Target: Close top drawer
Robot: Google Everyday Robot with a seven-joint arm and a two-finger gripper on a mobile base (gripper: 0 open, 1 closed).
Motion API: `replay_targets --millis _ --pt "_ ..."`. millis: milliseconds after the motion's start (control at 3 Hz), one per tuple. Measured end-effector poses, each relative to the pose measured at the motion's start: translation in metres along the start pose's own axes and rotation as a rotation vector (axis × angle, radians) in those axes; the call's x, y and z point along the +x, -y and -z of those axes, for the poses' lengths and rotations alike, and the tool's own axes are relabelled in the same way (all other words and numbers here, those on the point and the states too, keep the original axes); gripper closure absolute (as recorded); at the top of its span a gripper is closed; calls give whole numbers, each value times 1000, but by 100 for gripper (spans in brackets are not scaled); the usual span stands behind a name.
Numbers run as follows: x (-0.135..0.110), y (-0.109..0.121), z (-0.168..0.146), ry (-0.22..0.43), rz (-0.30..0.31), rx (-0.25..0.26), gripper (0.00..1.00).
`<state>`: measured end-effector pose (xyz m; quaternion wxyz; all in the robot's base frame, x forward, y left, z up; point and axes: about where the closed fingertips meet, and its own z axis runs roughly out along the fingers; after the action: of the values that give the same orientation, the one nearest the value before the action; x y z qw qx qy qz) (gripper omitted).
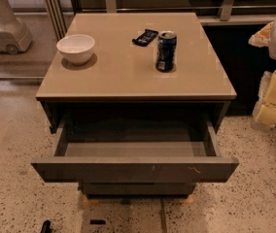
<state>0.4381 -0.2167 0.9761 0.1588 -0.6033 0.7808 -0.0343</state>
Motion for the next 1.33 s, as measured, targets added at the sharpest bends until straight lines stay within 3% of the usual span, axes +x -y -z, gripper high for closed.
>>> replay_targets --millis 333,667,1000,1333 --pt "0 0 0 0 0 0 0" --pt "0 -2 -3 5 -4 -2 27" --pt "4 -17 -29 41 -37 -19 50" --pt "8 -48 -75 129 -84 -58 73"
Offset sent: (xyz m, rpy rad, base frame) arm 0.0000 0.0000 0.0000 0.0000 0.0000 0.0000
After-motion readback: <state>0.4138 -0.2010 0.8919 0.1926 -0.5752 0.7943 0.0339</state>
